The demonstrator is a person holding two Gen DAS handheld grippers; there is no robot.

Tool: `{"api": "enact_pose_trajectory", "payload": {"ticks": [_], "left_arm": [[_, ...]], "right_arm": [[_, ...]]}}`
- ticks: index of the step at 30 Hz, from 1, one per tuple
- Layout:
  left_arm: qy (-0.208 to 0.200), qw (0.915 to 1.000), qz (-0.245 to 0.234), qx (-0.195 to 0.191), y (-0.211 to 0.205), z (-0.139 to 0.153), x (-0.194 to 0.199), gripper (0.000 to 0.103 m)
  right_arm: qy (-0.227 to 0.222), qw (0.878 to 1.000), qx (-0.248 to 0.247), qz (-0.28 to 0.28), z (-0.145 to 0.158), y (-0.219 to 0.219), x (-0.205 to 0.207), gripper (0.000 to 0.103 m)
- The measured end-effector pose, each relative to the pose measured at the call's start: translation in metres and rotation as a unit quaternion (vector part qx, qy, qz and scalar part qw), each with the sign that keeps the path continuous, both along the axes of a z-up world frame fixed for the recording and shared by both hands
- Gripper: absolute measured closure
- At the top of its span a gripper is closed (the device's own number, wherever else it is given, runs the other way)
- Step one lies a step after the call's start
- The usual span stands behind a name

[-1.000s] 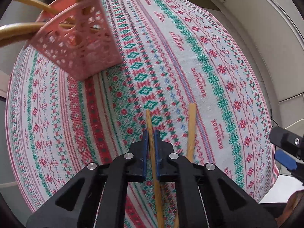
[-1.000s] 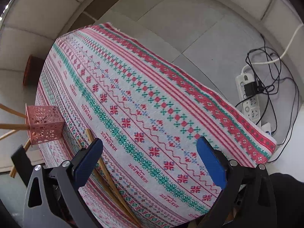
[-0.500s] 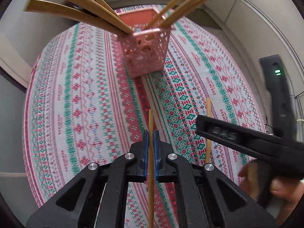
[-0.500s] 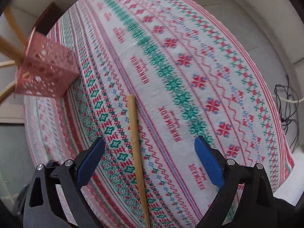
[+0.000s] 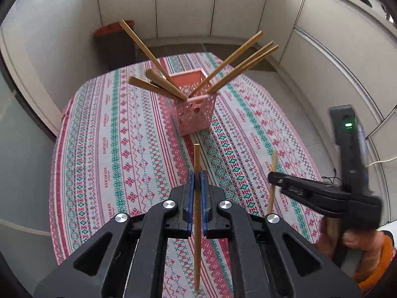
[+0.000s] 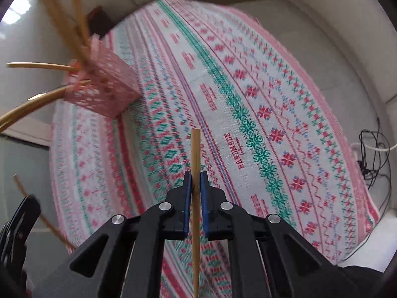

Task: Organize utensils
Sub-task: 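Carry both chopsticks over the pink basket with both grippers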

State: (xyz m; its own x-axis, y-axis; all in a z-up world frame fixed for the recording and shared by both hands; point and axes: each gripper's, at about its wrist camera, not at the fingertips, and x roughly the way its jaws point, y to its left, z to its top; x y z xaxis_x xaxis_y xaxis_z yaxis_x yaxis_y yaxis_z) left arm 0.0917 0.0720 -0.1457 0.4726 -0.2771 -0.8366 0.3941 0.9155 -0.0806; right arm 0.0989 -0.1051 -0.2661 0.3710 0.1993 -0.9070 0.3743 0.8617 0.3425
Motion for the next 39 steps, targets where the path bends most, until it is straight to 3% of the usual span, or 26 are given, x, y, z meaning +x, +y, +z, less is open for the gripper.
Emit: {"api": "enact_pose_trajectory", "payload": {"ticks": [5, 11, 17, 24, 31, 39], "left_arm": [[-0.038, 0.9991, 0.005, -0.016, 0.014, 0.030, -0.019, 0.099], [-0.082, 0.9958, 0.007, -0.040, 0.023, 0.067, -0.034, 0.099], [-0.134, 0.9876, 0.016, -0.081, 0.024, 0.119, -0.029, 0.099], [-0.197, 0.9732, 0.027, -0.115, 0.014, 0.173, -0.002, 0.099], [-0.238, 0.9574, 0.065, -0.150, 0.007, 0.191, 0.028, 0.099], [-0.238, 0.9572, 0.094, -0.135, -0.013, 0.173, 0.069, 0.099]], "right_arm": [[-0.087, 0.995, -0.012, 0.041, 0.064, 0.002, -0.036, 0.095], [-0.154, 0.985, -0.012, 0.072, 0.123, 0.012, -0.046, 0.095], [-0.224, 0.973, -0.012, 0.063, 0.189, 0.002, -0.046, 0.095], [-0.315, 0.949, 0.008, 0.014, 0.257, -0.030, -0.023, 0.095], [-0.359, 0.933, 0.024, -0.024, 0.271, -0.054, 0.009, 0.095], [-0.346, 0.937, 0.027, -0.038, 0.257, -0.065, 0.045, 0.095]]}}
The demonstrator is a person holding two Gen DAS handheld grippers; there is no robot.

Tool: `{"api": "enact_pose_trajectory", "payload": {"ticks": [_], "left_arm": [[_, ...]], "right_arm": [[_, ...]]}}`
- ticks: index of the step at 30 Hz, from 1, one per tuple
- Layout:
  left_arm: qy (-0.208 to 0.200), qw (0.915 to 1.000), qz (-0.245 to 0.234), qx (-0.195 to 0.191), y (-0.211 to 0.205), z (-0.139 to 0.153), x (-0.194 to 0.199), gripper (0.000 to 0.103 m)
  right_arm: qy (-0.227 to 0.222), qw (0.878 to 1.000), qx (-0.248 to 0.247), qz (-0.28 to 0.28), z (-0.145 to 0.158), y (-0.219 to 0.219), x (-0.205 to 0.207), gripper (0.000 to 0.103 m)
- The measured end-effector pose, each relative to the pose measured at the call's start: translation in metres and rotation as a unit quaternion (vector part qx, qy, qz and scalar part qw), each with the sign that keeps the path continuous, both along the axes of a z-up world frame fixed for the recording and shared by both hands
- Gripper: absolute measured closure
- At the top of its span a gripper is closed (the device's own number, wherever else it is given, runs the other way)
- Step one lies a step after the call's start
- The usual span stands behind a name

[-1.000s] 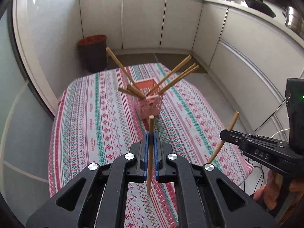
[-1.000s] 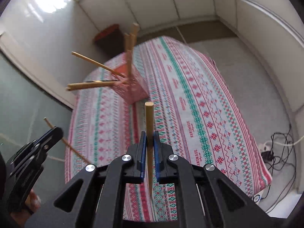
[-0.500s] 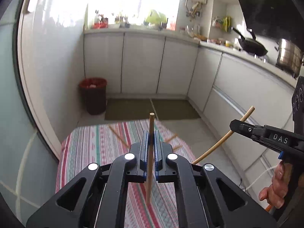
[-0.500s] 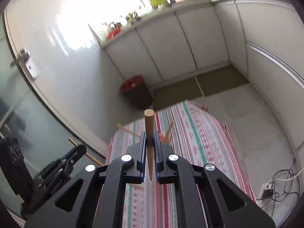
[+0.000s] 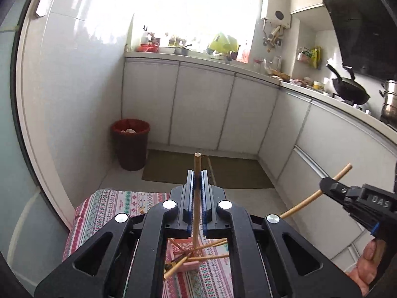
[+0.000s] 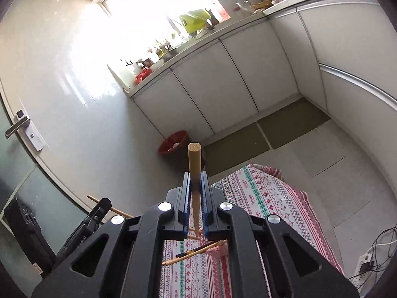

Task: Organize utensils
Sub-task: 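Carry both chopsticks over the pink basket with both grippers, then open both grippers to drop the chopsticks into the basket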

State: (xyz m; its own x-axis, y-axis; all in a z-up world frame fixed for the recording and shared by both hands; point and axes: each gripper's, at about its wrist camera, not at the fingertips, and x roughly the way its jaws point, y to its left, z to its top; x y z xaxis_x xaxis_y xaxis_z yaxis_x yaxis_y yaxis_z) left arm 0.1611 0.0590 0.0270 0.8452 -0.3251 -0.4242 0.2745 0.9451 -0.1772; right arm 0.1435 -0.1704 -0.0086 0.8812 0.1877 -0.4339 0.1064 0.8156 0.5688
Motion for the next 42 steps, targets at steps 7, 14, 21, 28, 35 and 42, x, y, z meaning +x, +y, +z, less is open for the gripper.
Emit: {"api": "enact_pose_trajectory", "payload": {"ticks": [7, 14, 21, 28, 35, 42], "left_arm": [[0.028, 0.9994, 0.021, 0.007, -0.004, -0.031, 0.031, 0.099], [0.032, 0.9992, 0.022, -0.013, 0.008, -0.042, 0.036, 0.098], [0.044, 0.9982, 0.035, -0.020, 0.021, -0.042, 0.027, 0.055], [0.019, 0.9980, 0.058, -0.018, 0.037, -0.024, 0.013, 0.041], [0.020, 0.9975, 0.068, -0.002, 0.043, -0.027, 0.015, 0.040], [-0.016, 0.9946, 0.100, 0.022, 0.046, -0.019, 0.000, 0.027]], "right_arm": [[0.007, 1.000, 0.002, -0.006, -0.010, 0.001, 0.013, 0.095], [0.006, 1.000, -0.001, 0.000, -0.014, 0.009, 0.016, 0.095], [0.008, 1.000, -0.017, 0.001, -0.017, 0.018, 0.024, 0.095], [0.024, 0.999, -0.035, 0.002, -0.030, 0.033, 0.041, 0.095], [0.037, 0.998, -0.052, 0.017, -0.057, 0.061, 0.068, 0.091], [0.053, 0.996, -0.073, 0.022, -0.059, 0.071, 0.066, 0.089]]}}
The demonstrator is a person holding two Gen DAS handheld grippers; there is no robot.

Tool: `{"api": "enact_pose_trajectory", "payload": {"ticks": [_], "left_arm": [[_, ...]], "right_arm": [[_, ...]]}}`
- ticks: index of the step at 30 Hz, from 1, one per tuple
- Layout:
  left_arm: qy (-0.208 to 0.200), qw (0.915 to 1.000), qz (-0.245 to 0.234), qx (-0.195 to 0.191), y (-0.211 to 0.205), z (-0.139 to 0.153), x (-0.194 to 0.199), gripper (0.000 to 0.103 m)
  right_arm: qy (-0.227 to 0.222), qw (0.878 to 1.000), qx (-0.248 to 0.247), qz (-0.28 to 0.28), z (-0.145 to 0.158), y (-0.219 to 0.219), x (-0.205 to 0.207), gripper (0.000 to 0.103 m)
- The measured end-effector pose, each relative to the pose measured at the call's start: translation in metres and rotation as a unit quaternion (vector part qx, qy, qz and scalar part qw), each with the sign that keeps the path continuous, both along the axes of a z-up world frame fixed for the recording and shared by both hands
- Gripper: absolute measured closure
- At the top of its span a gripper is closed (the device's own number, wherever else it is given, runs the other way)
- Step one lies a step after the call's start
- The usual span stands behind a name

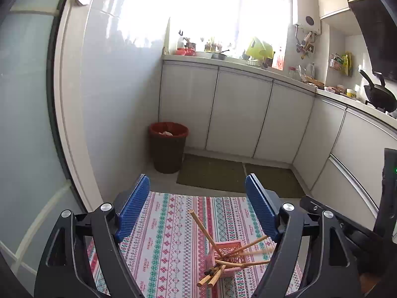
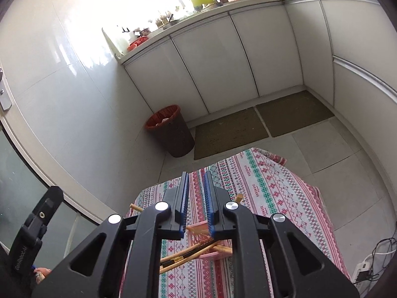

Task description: Organize utensils

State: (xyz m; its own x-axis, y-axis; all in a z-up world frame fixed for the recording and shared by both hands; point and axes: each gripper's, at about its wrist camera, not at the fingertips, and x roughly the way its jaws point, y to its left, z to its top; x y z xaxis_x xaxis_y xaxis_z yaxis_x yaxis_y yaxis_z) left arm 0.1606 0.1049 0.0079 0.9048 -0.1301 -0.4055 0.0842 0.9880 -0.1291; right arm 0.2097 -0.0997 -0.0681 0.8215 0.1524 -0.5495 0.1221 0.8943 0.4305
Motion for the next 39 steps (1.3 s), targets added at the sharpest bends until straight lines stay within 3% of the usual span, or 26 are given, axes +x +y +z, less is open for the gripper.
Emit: {"api": "enact_pose_trajectory", "payload": {"ticks": [4, 6, 8, 11, 13, 19, 21, 28, 31, 36, 39], "left_arm": [[-0.002, 0.9997, 0.011, 0.021, -0.004, 0.000, -0.009, 0.024], [-0.004, 0.9994, 0.014, 0.031, -0.006, 0.001, -0.015, 0.020], [-0.013, 0.9988, 0.018, 0.043, -0.009, 0.004, -0.027, 0.009], [-0.027, 0.9975, 0.024, 0.061, -0.012, 0.009, -0.047, 0.007], [-0.026, 0.9970, 0.027, 0.068, -0.013, 0.010, -0.054, 0.007], [-0.016, 0.9918, 0.036, 0.122, -0.032, 0.007, -0.074, 0.007], [-0.019, 0.9883, 0.046, 0.144, -0.038, 0.003, -0.086, 0.007], [-0.002, 0.9915, 0.042, 0.123, -0.037, -0.014, -0.116, 0.007], [0.024, 0.9939, 0.029, 0.104, -0.037, -0.026, -0.123, 0.007], [0.068, 0.9909, 0.027, 0.113, -0.046, -0.053, -0.129, 0.007], [0.081, 0.9901, 0.017, 0.114, -0.052, -0.062, -0.130, 0.007]], "right_arm": [[-0.001, 0.999, -0.036, -0.015, 0.007, 0.000, -0.018, 0.089], [0.000, 0.998, -0.053, -0.021, 0.009, 0.001, -0.031, 0.089], [-0.001, 0.997, -0.071, -0.026, 0.012, 0.002, -0.045, 0.089], [-0.009, 0.995, -0.097, -0.028, 0.017, 0.007, -0.066, 0.087], [-0.016, 0.993, -0.110, -0.030, 0.021, 0.009, -0.080, 0.071], [-0.027, 0.989, -0.141, -0.043, 0.027, 0.010, -0.119, 0.054], [-0.024, 0.988, -0.145, -0.045, 0.026, 0.009, -0.129, 0.043], [0.007, 0.984, -0.162, -0.077, 0.000, -0.003, -0.163, 0.020], [0.022, 0.983, -0.159, -0.084, -0.015, -0.008, -0.174, 0.009], [0.043, 0.979, -0.171, -0.103, -0.036, -0.013, -0.188, 0.007], [0.057, 0.982, -0.140, -0.111, -0.043, -0.022, -0.193, 0.007]]}}
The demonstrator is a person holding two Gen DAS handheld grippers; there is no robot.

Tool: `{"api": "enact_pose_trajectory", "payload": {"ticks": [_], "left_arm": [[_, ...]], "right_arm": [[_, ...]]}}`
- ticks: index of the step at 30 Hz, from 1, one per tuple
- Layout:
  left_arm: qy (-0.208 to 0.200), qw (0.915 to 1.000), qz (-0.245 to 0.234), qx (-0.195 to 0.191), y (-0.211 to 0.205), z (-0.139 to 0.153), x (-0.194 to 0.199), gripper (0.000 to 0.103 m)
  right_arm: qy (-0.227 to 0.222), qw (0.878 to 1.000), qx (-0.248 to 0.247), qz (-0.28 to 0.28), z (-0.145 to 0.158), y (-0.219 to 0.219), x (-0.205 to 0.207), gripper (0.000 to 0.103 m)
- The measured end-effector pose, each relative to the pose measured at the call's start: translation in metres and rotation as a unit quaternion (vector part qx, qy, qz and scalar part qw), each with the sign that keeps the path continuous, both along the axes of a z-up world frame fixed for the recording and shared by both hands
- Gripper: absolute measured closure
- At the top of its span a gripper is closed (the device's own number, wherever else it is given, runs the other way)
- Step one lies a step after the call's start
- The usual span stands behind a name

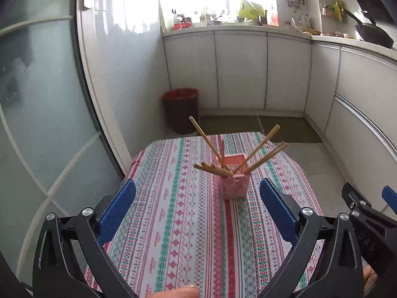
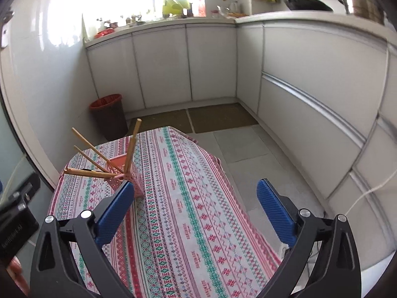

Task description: Organize utensils

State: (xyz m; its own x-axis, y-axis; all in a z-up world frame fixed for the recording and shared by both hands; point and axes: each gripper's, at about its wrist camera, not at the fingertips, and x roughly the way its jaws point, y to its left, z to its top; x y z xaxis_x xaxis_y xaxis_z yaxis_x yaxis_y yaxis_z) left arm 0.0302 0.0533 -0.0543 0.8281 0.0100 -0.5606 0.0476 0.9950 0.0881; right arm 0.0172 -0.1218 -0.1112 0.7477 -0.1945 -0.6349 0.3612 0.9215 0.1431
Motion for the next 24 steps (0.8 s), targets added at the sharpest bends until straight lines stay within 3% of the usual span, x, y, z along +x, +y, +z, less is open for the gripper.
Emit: {"api": "enact_pose_trajectory", "payload": {"ticks": [10, 24], "left_arm": [[0.004, 1.0000, -0.006, 0.007, -0.009, -0.009, 0.001, 0.007], [-0.013, 0.9999, 0.005, -0.003, -0.010, -0.004, 0.001, 0.007]], "right_arm": [[0.037, 0.999, 0.002, -0.005, -0.013, -0.005, 0.005, 0.007], [0.030, 0.999, 0.006, -0.023, -0.013, -0.015, 0.008, 0.007]]}}
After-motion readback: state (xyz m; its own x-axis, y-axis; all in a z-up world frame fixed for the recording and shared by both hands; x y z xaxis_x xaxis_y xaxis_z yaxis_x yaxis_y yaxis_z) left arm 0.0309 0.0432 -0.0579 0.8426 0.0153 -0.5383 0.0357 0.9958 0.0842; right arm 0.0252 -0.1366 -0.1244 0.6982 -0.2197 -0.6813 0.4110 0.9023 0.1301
